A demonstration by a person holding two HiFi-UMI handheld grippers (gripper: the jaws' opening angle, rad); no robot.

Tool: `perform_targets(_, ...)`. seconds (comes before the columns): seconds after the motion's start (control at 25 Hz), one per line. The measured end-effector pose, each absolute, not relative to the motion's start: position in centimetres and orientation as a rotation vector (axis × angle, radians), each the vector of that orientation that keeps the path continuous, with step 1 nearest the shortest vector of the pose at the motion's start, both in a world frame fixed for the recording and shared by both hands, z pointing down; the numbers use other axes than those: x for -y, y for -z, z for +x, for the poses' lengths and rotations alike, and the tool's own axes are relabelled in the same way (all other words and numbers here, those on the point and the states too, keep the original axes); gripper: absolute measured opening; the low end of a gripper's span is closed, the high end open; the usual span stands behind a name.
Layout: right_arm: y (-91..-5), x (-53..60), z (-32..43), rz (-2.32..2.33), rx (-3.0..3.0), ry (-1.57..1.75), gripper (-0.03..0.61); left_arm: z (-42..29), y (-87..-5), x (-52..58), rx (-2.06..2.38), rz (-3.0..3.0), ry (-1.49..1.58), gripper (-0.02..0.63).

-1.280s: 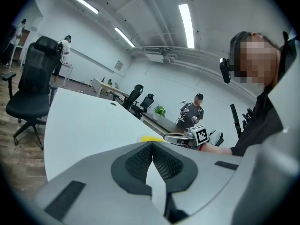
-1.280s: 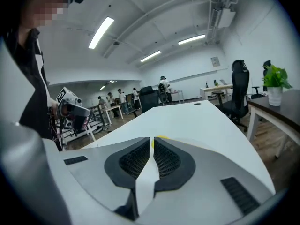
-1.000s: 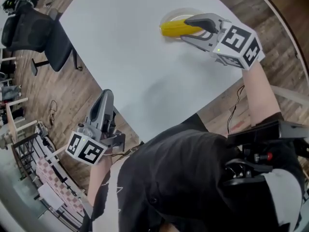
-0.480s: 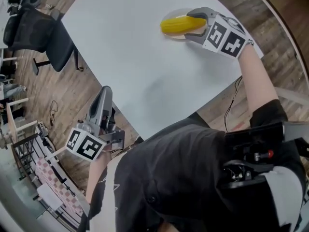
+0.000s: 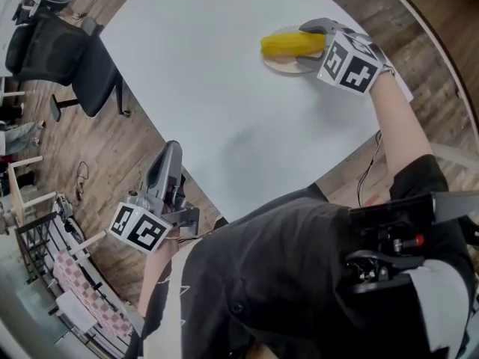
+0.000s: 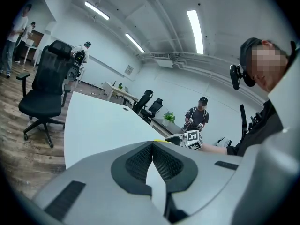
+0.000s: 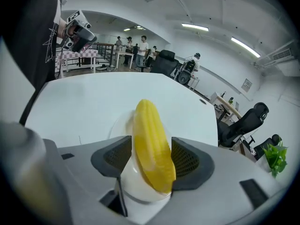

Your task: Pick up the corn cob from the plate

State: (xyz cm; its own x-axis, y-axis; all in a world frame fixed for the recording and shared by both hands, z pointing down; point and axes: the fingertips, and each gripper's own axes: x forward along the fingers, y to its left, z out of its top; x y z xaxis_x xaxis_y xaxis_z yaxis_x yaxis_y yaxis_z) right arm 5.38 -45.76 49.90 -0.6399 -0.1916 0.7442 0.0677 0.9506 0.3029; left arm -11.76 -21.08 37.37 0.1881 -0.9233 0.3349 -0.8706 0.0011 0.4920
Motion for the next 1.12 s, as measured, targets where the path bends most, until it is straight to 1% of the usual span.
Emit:
perform_targets(0.36, -51.0, 46.8, 4.6, 0.142, 2.164, 0.476, 0.268, -12.3, -38.4, 21.7, 1.636, 1.903, 0.104, 0.014)
perform_targets(0.84, -51.1, 46.9, 4.8, 0.162, 2.231, 0.406, 0.268, -12.4, -39.5, 21.3, 1.611, 1.882, 0.166, 0.014)
perform_targets(1.12, -51.1, 46.9, 4.8, 0.152, 2.156, 0.438, 0.264, -12.7, -39.0, 20.4, 1.637, 1.874, 0.177, 0.014)
